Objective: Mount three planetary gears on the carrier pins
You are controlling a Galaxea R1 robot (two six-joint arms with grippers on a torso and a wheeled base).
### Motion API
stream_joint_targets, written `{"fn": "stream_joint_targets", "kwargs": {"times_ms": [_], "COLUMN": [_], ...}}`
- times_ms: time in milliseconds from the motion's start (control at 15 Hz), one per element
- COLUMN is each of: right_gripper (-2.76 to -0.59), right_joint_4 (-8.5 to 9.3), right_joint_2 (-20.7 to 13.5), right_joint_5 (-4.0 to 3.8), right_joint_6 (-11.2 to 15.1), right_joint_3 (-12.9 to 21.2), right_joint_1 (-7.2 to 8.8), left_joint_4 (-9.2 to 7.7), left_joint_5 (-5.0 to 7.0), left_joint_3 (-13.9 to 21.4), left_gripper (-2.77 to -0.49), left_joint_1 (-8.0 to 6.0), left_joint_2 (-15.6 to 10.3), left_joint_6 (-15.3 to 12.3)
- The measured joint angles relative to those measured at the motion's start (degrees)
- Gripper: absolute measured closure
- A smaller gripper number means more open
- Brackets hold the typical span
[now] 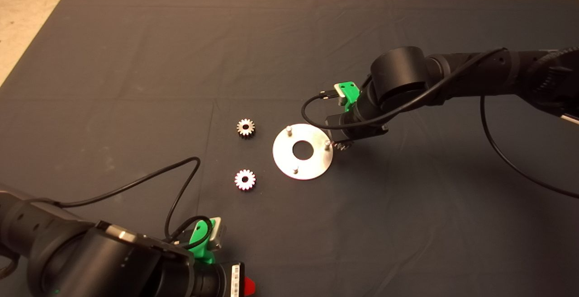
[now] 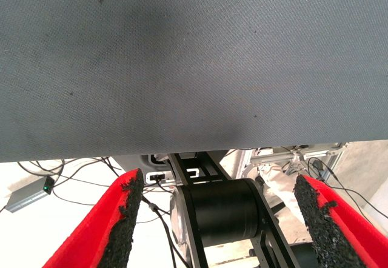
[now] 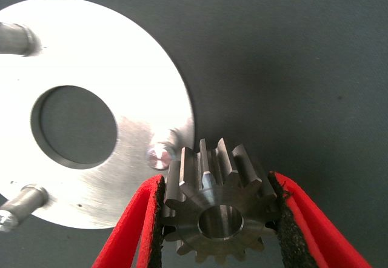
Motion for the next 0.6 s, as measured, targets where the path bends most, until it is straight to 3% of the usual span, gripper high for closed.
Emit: {"fn": "stream_joint_targets", "kwargs": {"times_ms": [600], "right_gripper": [-1.05], "right_joint_4": [0.0], "right_joint_2": [2.9], "right_joint_5": [-0.02], "right_joint_6": [-0.4], "right_joint_3": [-1.4], "right_joint_1": [-0.02], "left_joint_4": [0.0], "left_joint_5": [0.02], "left_joint_3": [0.0], "left_gripper": [-1.75], "left_joint_1": [0.0], "left_joint_2": [0.0], "left_joint_6": [0.0]}}
